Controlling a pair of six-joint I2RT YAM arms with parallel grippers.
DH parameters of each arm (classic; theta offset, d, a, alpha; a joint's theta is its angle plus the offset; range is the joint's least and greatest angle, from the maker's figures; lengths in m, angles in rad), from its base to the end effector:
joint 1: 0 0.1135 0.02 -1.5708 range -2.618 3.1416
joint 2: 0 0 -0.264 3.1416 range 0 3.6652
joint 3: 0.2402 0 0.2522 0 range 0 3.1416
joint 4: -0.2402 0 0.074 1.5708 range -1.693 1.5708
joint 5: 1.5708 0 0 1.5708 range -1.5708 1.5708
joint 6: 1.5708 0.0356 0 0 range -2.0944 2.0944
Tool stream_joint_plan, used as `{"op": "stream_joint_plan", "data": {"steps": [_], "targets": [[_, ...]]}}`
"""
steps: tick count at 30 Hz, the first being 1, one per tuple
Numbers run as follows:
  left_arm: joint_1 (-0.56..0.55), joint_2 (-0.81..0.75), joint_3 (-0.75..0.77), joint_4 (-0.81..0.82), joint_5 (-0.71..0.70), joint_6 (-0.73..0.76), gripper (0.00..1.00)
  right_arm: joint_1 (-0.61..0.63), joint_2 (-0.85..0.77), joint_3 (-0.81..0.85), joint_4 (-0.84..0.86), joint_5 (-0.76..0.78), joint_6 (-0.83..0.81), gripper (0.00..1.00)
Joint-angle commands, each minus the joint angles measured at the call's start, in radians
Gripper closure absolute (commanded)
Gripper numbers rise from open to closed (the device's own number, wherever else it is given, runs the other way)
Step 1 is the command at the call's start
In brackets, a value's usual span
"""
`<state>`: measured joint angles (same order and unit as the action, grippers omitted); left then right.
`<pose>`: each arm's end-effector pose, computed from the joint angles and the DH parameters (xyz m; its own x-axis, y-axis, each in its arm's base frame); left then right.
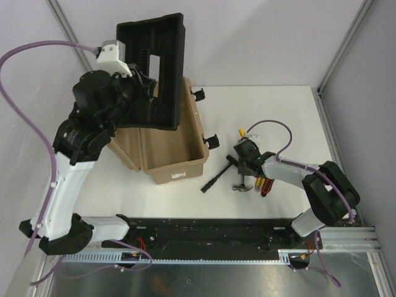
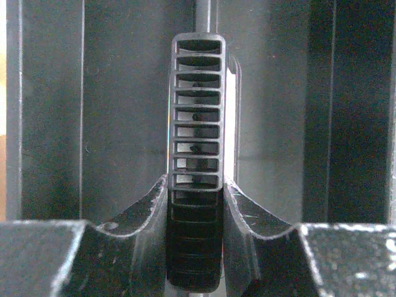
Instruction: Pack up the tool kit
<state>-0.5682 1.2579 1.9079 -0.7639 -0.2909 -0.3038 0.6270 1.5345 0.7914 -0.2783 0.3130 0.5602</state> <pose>0.1781 -0.1016 0.5484 -0.1738 -0.2291 -0.9578 0.2341 0.9351 -0.2661 0.2394 0.1599 0.1638 -0.8125 0.0356 -0.5819 0.0044 0.9985 0.0550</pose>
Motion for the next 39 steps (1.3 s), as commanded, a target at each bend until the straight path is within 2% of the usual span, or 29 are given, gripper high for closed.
{"op": "stream_joint_plan", "data": {"steps": [1, 5, 8, 11, 18, 22, 26, 32, 39], "targets": [[-0.001, -0.073, 0.064, 0.088, -0.037, 0.050, 1.00, 0.019, 0.032, 0.007, -0.027, 0.057, 0.033, 0.65], [-0.001, -0.087, 0.076, 0.088, 0.016, 0.063, 1.00, 0.033, 0.069, 0.008, -0.010, 0.064, 0.028, 0.73], [-0.001, -0.088, 0.085, 0.089, 0.064, 0.070, 1.00, 0.033, 0.080, 0.013, -0.006, 0.072, 0.035, 0.92], [-0.001, -0.080, 0.095, 0.090, 0.126, 0.078, 1.00, 0.034, 0.046, 0.018, -0.019, 0.095, 0.043, 0.99], [-0.002, -0.055, 0.116, 0.090, 0.202, 0.071, 1.00, 0.009, -0.172, 0.063, -0.070, 0.123, 0.011, 1.00], [-0.001, -0.050, 0.129, 0.090, 0.177, 0.074, 1.00, -0.003, -0.290, 0.154, -0.090, 0.082, -0.050, 1.00], [-0.002, -0.054, 0.135, 0.090, 0.163, 0.077, 1.00, 0.014, -0.338, 0.282, -0.088, 0.024, -0.096, 1.00], [-0.002, -0.081, 0.138, 0.092, 0.106, 0.078, 1.00, 0.087, -0.288, 0.427, 0.015, -0.048, -0.112, 1.00], [-0.003, -0.117, 0.133, 0.092, 0.050, 0.076, 1.00, 0.205, -0.039, 0.598, 0.205, -0.087, -0.143, 1.00]]}}
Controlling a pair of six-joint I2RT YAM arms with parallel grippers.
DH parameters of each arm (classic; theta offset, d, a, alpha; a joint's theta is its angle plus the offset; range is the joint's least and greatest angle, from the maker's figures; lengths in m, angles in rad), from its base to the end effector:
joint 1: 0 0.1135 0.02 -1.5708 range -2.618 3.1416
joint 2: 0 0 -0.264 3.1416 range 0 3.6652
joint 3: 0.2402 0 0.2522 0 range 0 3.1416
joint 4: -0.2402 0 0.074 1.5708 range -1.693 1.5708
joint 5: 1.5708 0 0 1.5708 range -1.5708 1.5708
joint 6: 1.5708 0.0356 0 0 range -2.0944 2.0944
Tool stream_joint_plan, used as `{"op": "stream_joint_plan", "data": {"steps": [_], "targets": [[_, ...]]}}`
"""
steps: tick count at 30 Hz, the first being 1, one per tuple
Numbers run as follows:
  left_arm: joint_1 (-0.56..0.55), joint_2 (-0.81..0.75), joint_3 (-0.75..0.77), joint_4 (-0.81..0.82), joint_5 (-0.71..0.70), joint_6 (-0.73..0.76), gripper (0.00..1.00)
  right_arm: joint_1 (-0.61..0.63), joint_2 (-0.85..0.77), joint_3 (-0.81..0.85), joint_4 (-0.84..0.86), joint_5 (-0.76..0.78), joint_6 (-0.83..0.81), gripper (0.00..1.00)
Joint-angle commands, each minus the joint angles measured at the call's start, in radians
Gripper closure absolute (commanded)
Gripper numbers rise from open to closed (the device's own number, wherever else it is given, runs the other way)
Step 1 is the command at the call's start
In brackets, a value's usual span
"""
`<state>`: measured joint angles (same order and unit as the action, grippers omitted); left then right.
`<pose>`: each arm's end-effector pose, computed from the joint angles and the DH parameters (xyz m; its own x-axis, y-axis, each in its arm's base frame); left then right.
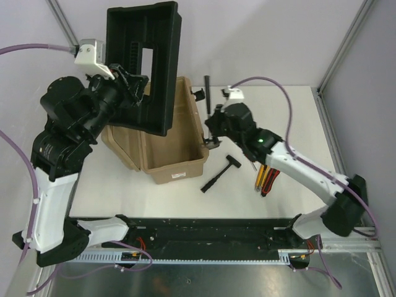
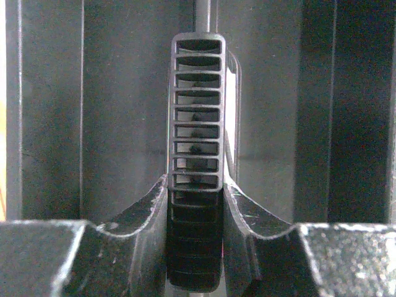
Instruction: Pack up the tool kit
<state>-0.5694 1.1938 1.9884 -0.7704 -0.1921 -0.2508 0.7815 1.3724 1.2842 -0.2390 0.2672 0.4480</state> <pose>0.1389 -0.0808 0.5784 -0.0717 -0.2433 -0.9673 0.3620 0.8973 -0.2526 0.2337 0.2186 0.3757 -0.4230 0.1688 -0.8903 -0.3535 0.8739 0.3337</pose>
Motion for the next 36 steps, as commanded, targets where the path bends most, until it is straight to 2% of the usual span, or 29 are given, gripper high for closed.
{"op": "stream_joint_plan", "data": {"steps": [1, 8, 12, 26, 28, 31, 36], "targets": [[-0.001, -0.058, 0.053, 0.098, -0.050, 0.023, 1.00, 0.060, 0.170, 0.145, 0.180, -0.048, -0.031, 1.00], [-0.001, -0.096, 0.043, 0.098, -0.075, 0.027, 1.00, 0.118, 0.485, 0.405, 0.182, -0.049, -0.054, 1.00], [-0.001, -0.125, 0.032, 0.096, -0.104, 0.038, 1.00, 0.129, 0.641, 0.539, 0.101, -0.027, -0.051, 1.00], [-0.001, -0.210, -0.024, 0.096, -0.217, 0.081, 1.00, 0.157, 1.001, 0.805, -0.129, 0.076, -0.115, 0.99], [-0.001, -0.215, -0.034, 0.096, -0.224, 0.084, 1.00, 0.155, 1.034, 0.833, -0.150, 0.076, -0.123, 0.95], [-0.001, -0.216, -0.038, 0.097, -0.226, 0.085, 1.00, 0.152, 1.064, 0.846, -0.151, 0.047, -0.140, 0.84], [-0.001, -0.216, -0.039, 0.096, -0.232, 0.088, 1.00, 0.146, 1.051, 0.842, -0.147, 0.057, -0.145, 0.57]]}}
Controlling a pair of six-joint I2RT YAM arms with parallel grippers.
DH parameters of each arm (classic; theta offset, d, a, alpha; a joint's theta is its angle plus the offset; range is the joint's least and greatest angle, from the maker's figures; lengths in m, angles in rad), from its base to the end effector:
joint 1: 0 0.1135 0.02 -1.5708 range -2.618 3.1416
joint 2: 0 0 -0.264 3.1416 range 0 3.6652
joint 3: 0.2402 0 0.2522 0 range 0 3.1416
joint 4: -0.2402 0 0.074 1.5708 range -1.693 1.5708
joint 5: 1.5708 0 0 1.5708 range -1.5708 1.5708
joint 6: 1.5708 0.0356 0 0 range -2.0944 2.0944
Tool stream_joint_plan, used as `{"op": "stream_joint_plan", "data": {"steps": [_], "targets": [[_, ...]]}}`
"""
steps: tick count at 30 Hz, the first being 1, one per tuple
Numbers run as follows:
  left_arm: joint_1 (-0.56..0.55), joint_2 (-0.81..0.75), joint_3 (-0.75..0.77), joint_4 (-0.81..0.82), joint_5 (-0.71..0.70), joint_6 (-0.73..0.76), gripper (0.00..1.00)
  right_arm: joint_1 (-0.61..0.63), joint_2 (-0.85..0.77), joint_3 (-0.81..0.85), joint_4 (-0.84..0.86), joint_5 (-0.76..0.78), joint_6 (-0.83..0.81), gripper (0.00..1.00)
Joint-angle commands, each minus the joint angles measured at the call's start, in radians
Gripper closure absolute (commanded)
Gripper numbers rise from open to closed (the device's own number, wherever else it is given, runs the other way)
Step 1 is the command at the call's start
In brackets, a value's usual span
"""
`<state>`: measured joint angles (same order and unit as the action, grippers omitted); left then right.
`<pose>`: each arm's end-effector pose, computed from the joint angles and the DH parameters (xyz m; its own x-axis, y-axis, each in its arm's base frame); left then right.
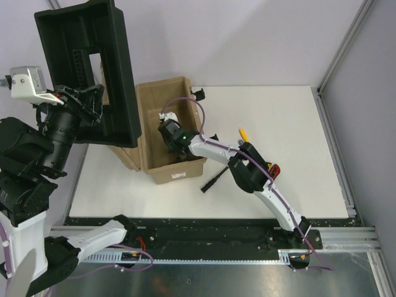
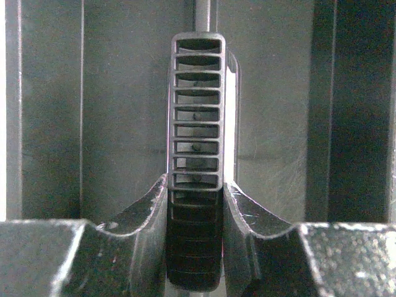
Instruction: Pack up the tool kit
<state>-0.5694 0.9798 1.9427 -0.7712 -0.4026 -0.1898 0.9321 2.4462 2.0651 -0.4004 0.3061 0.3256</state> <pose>0.0651 -0.0251 0.5884 0.1251 -0.2862 -0.9500 0.1993 0.9452 -0.2585 0.3359 0.4344 0.1712 -0.6019 -0.2990 -0.7405 -0.4702 0.8822 0.0260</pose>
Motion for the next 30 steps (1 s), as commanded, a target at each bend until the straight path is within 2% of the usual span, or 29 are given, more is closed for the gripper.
{"op": "stream_joint_plan", "data": {"steps": [1, 4, 8, 12, 15, 21, 25, 30], "targets": [[-0.001, -0.002, 0.005, 0.097, -0.025, 0.028, 1.00, -0.006, -0.036, 0.057, 0.020, 0.019, -0.024, 0.52], [-0.001, -0.006, 0.000, 0.096, -0.043, 0.030, 1.00, -0.013, -0.094, 0.045, 0.042, 0.023, -0.027, 0.44], [-0.001, -0.010, -0.016, 0.095, -0.078, 0.029, 1.00, -0.029, -0.203, 0.031, 0.059, 0.018, -0.014, 0.41], [-0.001, -0.011, -0.039, 0.095, -0.086, 0.027, 1.00, -0.055, -0.346, -0.053, 0.100, 0.017, 0.021, 0.38], [-0.001, 0.002, -0.048, 0.096, -0.025, 0.029, 1.00, -0.078, -0.476, -0.165, 0.132, 0.027, 0.055, 0.35], [-0.002, 0.073, -0.012, 0.096, 0.216, 0.024, 1.00, -0.143, -0.793, -0.463, 0.161, 0.091, 0.134, 0.34], [-0.040, 0.147, 0.007, 0.101, 0.327, -0.007, 1.00, -0.211, -1.005, -0.617, 0.083, 0.192, 0.181, 0.34], [-0.177, 0.276, 0.034, 0.127, 0.302, -0.004, 1.00, -0.307, -1.207, -0.697, -0.101, 0.349, 0.225, 0.35]]}}
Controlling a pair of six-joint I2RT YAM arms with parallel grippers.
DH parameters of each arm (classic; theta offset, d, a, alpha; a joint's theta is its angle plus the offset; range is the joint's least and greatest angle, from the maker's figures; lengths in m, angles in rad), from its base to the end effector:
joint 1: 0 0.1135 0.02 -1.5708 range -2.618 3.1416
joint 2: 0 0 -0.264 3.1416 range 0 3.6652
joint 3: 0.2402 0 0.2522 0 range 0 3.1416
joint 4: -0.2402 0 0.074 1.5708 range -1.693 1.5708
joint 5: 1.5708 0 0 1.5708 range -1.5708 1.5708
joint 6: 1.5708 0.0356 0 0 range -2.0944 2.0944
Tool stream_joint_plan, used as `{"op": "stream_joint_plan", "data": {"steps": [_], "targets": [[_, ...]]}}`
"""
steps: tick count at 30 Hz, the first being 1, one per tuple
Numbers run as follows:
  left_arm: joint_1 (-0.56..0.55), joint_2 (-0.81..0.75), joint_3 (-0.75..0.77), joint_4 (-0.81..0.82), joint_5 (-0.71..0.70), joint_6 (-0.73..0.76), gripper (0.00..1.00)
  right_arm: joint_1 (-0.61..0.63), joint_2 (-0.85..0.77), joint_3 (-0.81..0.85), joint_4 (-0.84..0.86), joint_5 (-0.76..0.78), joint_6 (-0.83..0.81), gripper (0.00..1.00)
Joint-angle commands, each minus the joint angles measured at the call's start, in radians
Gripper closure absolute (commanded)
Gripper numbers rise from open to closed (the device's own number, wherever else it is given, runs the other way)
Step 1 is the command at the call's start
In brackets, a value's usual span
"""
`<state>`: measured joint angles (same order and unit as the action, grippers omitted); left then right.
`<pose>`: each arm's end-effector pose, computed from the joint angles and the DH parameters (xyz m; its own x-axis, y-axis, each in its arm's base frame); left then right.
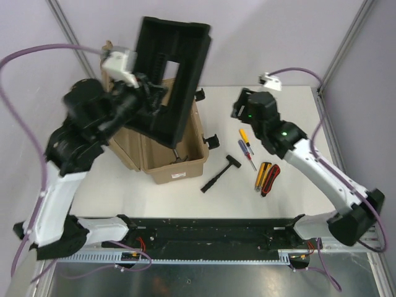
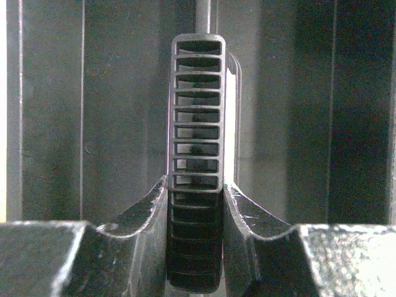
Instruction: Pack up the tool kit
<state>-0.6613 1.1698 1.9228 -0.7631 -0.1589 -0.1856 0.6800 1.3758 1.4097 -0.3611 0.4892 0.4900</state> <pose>0.1327 -0.0962 0.5667 -0.0967 -0.1556 -0.9831 0.4718 0.8625 -0.1829 0.2527 0.1828 0.4069 -0.3189 0.2764 -0.9066 -0.0668 0.9476 0.3124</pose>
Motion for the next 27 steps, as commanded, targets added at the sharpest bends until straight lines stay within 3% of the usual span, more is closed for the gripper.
{"op": "stream_joint_plan", "data": {"steps": [1, 7, 14, 18, 24, 27], "targets": [[-0.104, 0.118, 0.060, 0.127, 0.056, -0.009, 1.00, -0.068, -0.171, -0.055, -0.174, 0.192, 0.071, 0.35], [-0.169, 0.301, 0.124, 0.161, 0.035, -0.044, 1.00, -0.116, -0.345, -0.112, -0.373, 0.281, 0.153, 0.37], [-0.175, 0.365, 0.151, 0.186, -0.029, -0.081, 1.00, -0.114, -0.439, -0.275, -0.498, 0.111, 0.329, 0.33], [-0.175, 0.341, 0.147, 0.192, -0.072, -0.075, 1.00, -0.062, -0.390, -0.406, -0.449, -0.001, 0.466, 0.29], [-0.175, 0.250, 0.108, 0.201, -0.135, -0.053, 1.00, 0.075, -0.183, -0.428, -0.316, -0.066, 0.630, 0.15], [-0.176, 0.198, 0.073, 0.209, -0.155, -0.046, 1.00, 0.087, -0.055, -0.428, -0.271, -0.148, 0.733, 0.14]]}}
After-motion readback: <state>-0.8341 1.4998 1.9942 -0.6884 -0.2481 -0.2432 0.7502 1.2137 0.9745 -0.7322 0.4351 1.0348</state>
